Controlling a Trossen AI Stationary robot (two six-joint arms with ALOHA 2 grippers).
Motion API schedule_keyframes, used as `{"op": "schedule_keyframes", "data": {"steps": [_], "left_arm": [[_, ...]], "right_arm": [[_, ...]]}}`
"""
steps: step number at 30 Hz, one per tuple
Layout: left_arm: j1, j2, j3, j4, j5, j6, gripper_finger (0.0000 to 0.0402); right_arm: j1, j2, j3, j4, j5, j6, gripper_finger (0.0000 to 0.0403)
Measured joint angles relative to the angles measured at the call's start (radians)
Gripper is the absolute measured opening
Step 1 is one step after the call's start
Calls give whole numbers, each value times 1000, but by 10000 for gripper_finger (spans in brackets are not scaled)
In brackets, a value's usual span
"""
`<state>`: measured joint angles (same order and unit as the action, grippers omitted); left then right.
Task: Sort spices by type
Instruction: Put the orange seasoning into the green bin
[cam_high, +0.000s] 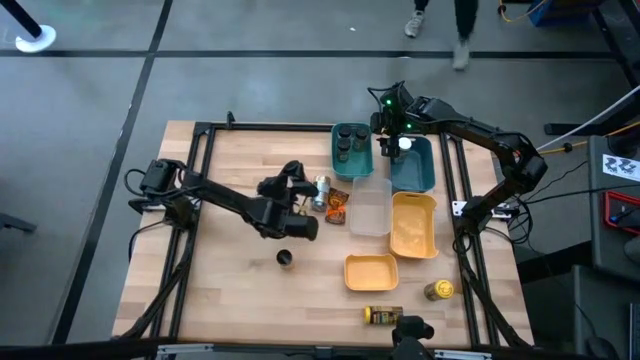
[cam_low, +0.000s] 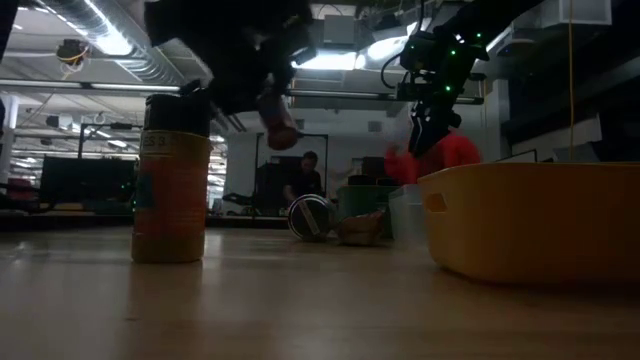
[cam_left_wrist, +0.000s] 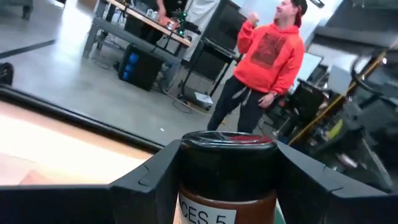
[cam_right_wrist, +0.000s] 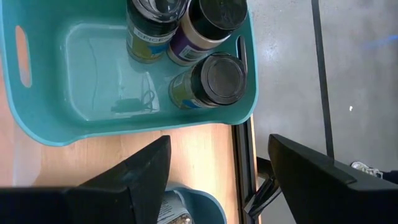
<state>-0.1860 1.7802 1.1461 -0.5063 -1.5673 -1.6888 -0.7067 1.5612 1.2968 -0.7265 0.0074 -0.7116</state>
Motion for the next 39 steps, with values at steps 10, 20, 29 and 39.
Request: {"op": "schedule_keyframes", "data": {"steps": [10, 20, 29, 39], "left_arm": [[30, 0, 0, 649, 288, 849, 194], [182, 0, 0, 975, 744, 1365, 194], [319, 64, 0, 1070, 1003, 1460, 194], [389, 178, 0, 1273, 1130, 1590, 194]], "right_arm": [[0, 0, 0, 0, 0, 0, 269], [0, 0, 0, 2, 0, 1, 269], [0, 0, 0, 28, 0, 3, 269], [-1, -4, 0, -84, -124, 1, 269]]}}
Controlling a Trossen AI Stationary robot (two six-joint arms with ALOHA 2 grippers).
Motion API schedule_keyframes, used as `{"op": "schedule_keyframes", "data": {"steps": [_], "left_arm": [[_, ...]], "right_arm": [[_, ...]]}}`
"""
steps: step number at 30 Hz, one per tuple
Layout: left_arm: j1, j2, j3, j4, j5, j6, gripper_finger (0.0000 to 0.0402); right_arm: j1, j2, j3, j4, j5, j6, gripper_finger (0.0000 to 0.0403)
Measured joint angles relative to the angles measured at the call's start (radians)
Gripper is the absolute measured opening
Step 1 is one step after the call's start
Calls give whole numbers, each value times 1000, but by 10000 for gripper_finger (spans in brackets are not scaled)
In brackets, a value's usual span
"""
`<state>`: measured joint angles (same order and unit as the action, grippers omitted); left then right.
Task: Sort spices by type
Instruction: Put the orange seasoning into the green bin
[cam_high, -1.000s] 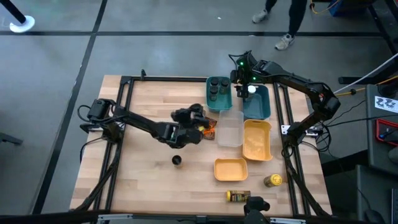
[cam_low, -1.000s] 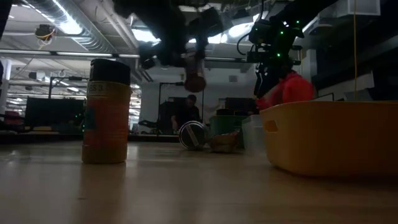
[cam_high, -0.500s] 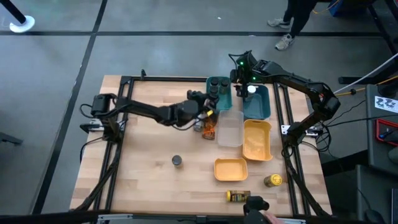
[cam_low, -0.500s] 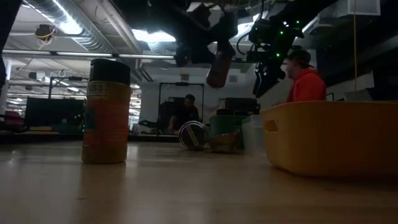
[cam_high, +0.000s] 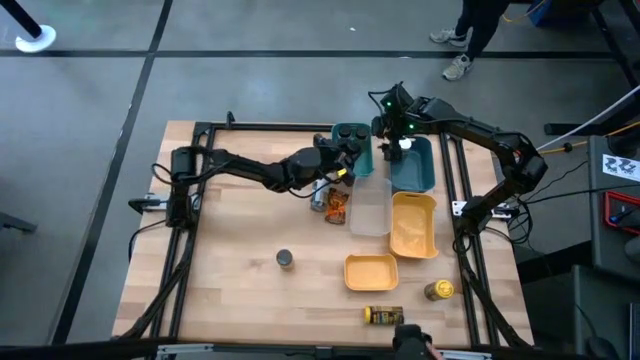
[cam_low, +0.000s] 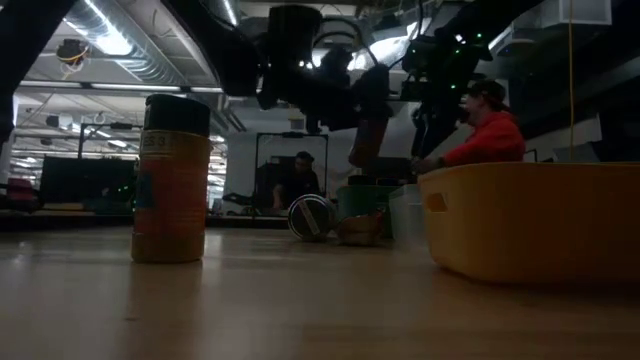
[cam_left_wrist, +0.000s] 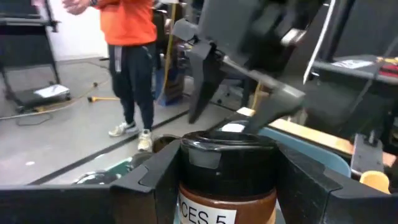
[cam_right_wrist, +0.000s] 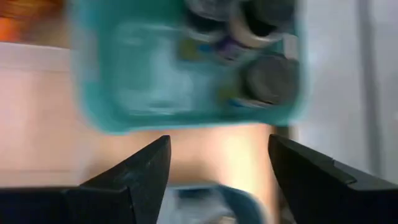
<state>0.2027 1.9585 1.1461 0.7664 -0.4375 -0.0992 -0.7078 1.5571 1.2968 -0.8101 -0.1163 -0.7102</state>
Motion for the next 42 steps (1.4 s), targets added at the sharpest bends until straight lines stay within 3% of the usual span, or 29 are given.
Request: {"op": "schedule_keyframes", "data": {"steps": [4, 10, 16, 21, 30, 42], "left_arm": [[17, 51, 0, 71, 28, 15, 194], [38, 74, -1, 82, 82, 37, 194], [42, 73, -1, 112, 109, 112, 194], [42, 73, -1, 101, 110, 135, 194], [42, 73, -1, 71, 132, 163, 194], [64, 72, -1, 52, 150, 178, 194]], "right_arm": [[0, -31, 0, -62, -170, -8, 269], [0, -78, 0, -102, -307, -26, 269], [2, -80, -34, -84, -611, -34, 269], [0, -80, -114, -23, -565, -35, 269], [0, -79, -247, 291, -549, -1, 269], [1, -79, -252, 337, -570, 3, 269]]}}
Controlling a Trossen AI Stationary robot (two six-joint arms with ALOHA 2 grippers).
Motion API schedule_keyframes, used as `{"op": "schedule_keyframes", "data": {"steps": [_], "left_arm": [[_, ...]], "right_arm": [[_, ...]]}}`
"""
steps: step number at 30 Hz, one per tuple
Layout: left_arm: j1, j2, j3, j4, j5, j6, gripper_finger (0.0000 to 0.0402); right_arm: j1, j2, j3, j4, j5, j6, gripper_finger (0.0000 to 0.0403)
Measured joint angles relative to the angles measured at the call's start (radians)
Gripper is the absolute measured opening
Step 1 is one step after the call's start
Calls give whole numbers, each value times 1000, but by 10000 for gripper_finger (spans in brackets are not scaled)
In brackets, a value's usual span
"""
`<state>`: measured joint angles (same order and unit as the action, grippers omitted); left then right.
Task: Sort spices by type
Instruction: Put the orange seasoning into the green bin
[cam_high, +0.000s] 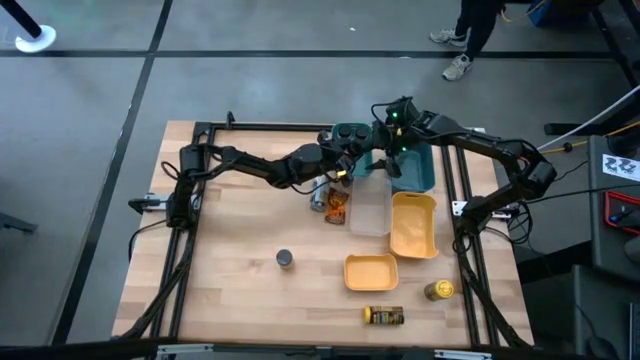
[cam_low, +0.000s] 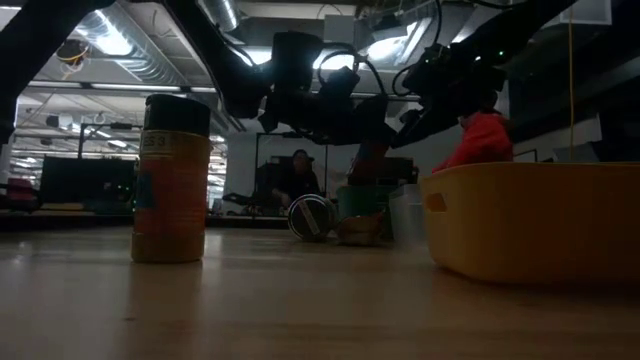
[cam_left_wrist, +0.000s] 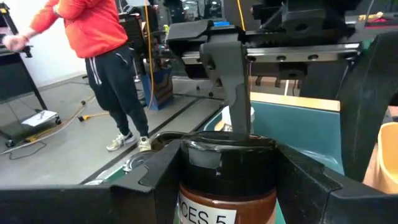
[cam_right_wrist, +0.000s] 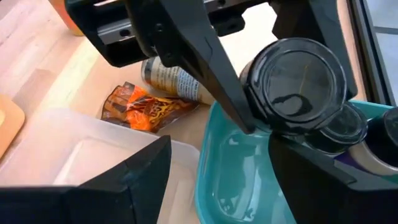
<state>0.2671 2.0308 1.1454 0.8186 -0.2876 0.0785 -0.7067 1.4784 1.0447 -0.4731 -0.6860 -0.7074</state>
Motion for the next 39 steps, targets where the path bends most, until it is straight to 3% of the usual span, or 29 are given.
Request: {"op": "schedule_keyframes", "data": {"steps": [10, 21, 29, 39], "left_arm": [[5, 25, 0, 33, 12, -13, 194], [5, 26, 0, 31, 11, -10, 203], [2, 29, 0, 26, 24, -11, 204], [4, 29, 0, 28, 18, -14, 205]], "right_arm": [[0, 1, -2, 5, -24, 1, 269], [0, 1, -2, 17, 27, 0, 269], [0, 0, 1, 32, 230, 1, 269], [0, 0, 1, 36, 109, 6, 269]]}}
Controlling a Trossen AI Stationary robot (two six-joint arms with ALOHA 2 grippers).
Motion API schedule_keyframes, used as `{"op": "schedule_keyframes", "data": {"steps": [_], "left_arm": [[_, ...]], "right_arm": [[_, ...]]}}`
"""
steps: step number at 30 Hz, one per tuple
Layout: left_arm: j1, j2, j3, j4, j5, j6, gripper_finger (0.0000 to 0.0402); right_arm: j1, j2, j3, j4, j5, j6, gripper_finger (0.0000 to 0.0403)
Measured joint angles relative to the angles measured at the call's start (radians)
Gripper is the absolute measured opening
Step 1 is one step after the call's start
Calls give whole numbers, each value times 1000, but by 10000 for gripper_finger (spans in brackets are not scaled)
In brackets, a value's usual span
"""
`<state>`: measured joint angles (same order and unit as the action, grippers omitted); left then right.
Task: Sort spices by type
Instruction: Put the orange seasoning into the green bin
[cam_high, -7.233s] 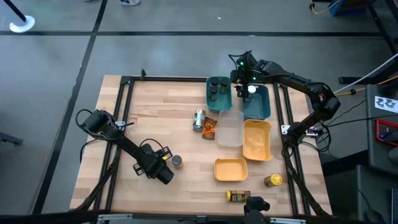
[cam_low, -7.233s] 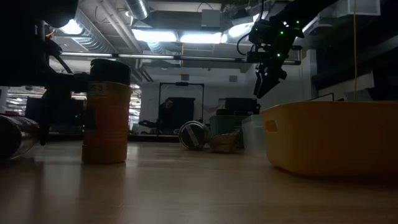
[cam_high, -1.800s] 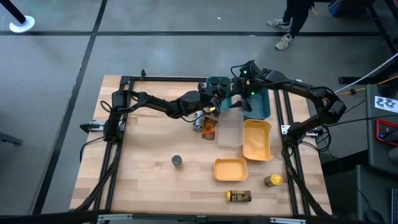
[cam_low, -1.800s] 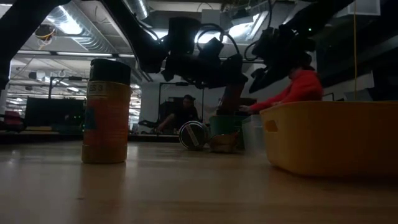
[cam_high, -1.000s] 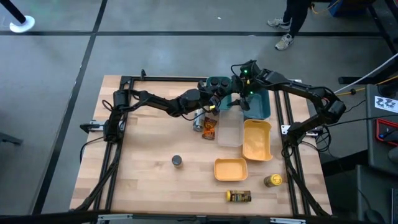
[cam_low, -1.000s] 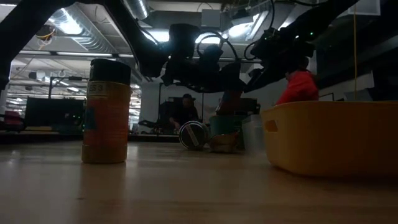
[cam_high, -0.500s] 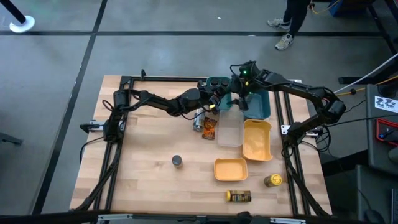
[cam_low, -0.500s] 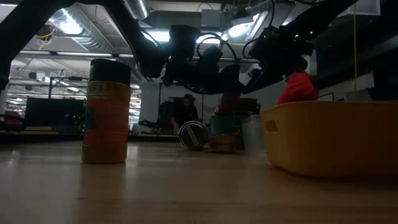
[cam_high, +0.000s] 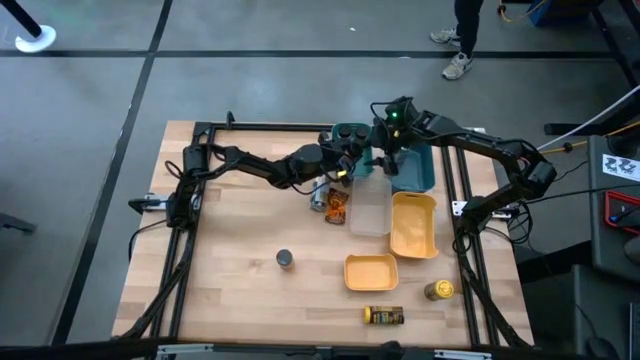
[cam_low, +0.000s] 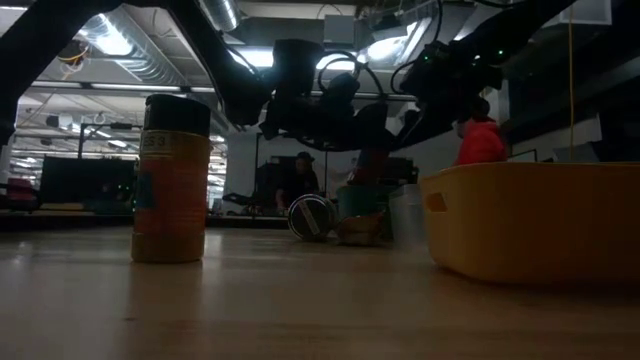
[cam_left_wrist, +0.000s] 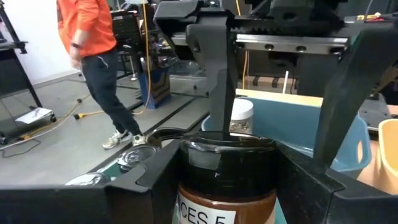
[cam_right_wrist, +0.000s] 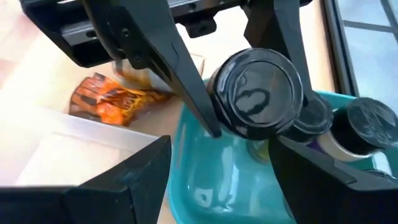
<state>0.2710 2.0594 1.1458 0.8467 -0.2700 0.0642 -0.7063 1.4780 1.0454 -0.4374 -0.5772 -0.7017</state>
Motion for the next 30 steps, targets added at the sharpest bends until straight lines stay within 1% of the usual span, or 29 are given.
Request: {"op": "schedule_keyframes", "data": {"steps": [7, 16, 19, 25, 30], "left_arm": [[0, 0, 0, 2, -1, -4, 205], [3, 0, 0, -28, 0, 20, 205], [4, 0, -1, -38, -2, 30, 205], [5, 0, -2, -90, -2, 42, 205], [6, -3, 1, -126, -2, 41, 206]], "right_arm": [[0, 0, 0, 1, -47, 0, 269], [6, 2, 0, 1, -53, 6, 269], [28, 14, 0, 5, -22, 17, 269], [86, 49, -1, 23, 113, 17, 269], [93, 53, -1, 26, 120, 17, 269]]}}
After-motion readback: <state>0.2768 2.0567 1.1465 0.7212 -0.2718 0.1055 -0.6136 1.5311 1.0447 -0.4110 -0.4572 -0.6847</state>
